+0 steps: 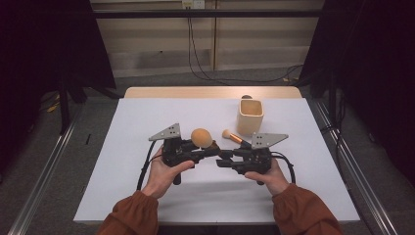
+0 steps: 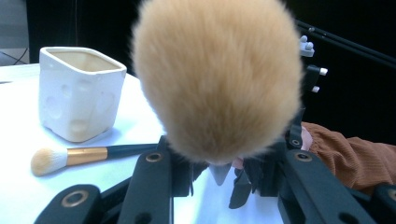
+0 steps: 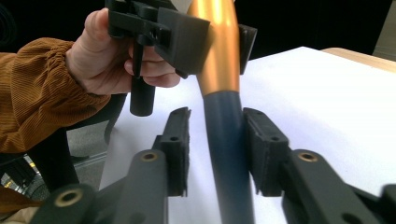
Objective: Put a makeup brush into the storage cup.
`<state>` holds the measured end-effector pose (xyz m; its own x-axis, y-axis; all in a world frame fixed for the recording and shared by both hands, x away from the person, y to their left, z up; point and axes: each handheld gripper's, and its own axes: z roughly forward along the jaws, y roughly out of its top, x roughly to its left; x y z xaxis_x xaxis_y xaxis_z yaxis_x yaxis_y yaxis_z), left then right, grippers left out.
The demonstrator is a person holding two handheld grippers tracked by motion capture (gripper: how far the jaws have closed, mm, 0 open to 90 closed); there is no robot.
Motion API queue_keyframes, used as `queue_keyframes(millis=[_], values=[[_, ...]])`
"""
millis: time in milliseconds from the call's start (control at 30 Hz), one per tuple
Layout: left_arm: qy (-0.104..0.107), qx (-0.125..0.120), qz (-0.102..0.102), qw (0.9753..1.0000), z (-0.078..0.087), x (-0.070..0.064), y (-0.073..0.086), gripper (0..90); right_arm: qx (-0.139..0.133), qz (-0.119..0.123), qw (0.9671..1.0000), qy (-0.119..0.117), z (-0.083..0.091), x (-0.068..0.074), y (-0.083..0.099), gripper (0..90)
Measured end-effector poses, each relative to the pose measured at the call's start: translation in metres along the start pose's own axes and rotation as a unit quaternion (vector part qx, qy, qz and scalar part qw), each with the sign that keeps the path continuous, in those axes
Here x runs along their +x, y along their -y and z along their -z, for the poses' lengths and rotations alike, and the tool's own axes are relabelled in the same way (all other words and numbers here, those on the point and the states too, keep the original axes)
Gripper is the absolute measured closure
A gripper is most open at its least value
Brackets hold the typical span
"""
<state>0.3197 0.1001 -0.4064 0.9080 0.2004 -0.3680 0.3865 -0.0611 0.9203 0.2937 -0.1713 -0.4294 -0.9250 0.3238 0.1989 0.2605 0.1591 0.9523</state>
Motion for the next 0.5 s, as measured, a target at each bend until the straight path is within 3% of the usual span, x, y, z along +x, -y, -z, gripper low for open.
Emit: queue_keyframes(millis=[100,500], values=[[-0.004,0.004,-0.004,1.0000,0.0013,-0.0003,-0.0010,66.2,-0.001,-0.004,1.0000,0.004,0.0012,-0.0008,-0.0003,56.3],[-0.011,0.008,-0.006,0.9999,0.0088,0.0006,-0.0070,66.3,0.007,-0.030,0.9995,0.008,0.0035,-0.0033,-0.0013,27.8]])
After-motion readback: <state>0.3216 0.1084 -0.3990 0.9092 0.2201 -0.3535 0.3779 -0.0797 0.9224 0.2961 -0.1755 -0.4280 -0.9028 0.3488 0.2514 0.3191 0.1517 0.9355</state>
